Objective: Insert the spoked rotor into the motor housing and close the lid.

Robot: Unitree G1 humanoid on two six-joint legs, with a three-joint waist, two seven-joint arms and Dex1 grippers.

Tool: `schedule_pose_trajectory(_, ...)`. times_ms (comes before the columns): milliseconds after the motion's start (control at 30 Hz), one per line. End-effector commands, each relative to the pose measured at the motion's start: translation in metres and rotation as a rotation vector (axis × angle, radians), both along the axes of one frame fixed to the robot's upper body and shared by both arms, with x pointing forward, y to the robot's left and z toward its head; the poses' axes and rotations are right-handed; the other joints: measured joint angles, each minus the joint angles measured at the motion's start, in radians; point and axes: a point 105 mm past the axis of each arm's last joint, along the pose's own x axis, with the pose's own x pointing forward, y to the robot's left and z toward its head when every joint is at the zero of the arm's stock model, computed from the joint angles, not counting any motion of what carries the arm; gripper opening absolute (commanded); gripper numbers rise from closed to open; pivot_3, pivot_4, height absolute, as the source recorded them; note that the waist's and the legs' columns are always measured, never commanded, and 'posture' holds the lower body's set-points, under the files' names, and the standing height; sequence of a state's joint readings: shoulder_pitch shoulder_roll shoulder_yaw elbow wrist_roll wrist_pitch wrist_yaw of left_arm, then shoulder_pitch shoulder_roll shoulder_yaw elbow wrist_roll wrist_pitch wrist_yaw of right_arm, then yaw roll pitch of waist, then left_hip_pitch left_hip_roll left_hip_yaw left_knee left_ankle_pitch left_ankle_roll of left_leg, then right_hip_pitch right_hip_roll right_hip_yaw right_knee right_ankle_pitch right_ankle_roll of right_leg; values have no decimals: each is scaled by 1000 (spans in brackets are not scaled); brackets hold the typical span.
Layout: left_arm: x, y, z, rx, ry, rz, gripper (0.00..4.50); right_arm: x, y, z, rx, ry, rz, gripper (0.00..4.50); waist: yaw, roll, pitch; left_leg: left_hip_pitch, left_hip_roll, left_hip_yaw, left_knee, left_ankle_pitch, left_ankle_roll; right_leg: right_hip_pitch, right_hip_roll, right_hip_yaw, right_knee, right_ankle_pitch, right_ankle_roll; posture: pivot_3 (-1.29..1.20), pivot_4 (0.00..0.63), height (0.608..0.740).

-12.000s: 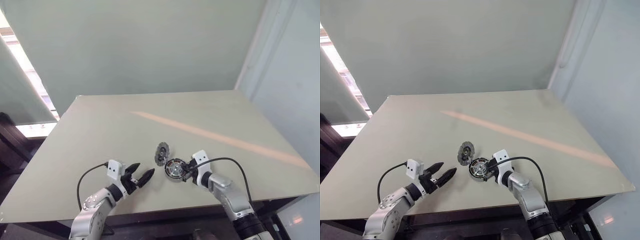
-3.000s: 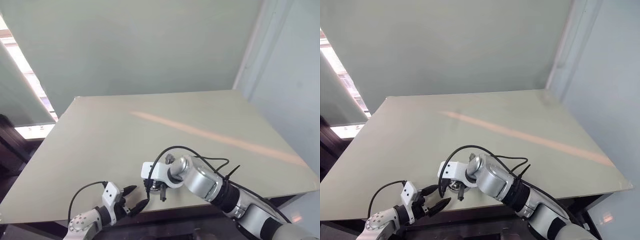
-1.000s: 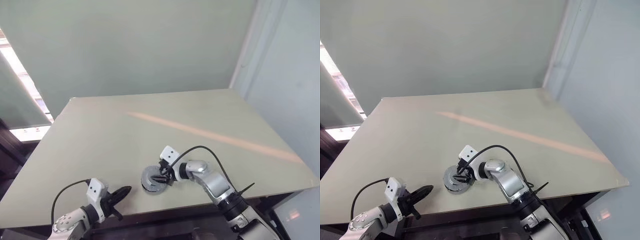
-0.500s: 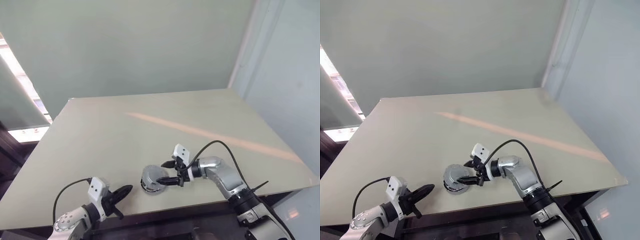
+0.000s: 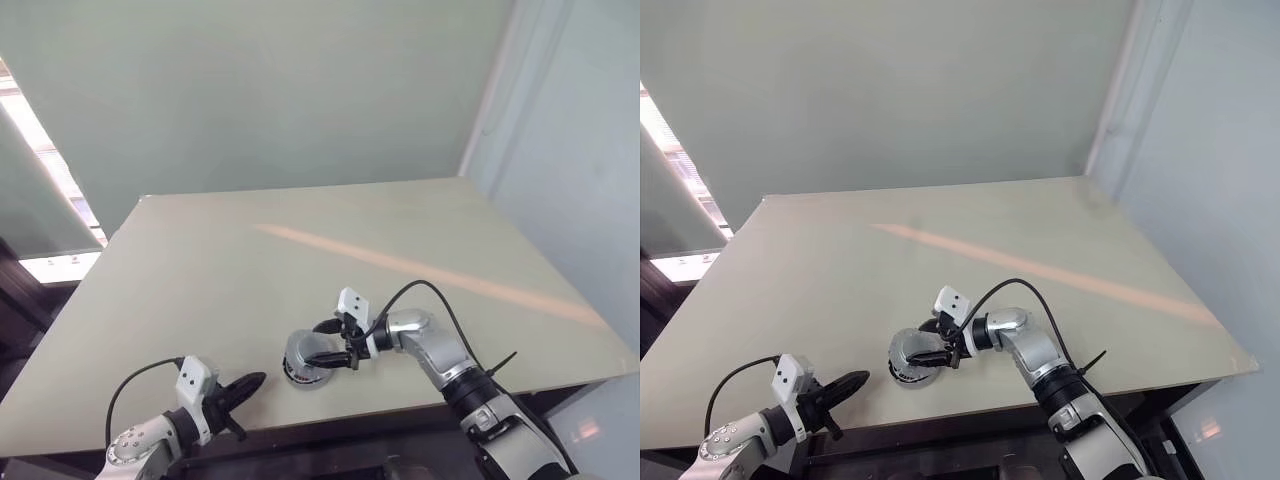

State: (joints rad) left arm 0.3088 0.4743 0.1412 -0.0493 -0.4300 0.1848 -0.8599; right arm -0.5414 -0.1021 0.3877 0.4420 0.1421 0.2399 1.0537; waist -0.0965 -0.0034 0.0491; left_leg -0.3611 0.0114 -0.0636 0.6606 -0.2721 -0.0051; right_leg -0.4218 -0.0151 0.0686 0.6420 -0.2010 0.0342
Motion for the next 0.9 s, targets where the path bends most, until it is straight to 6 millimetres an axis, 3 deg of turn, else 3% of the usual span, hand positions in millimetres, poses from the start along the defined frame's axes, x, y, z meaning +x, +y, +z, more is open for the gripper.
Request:
schedule_pose_trajectory(33,3,3,11,15,-46,-10,20,2,6,6,-1,-48,32,3814,0,0,0,0,0,0,0,0,0,0,0,0,0,0,0,0,0,740)
schedule_pose_trajectory(900,2,0,8,12,-42,-27,20,6,12,-18,-109,-57,54,3814,-1,0,0,1,0,0,0,0,0,1,0,0,1,0,0,0,0,740)
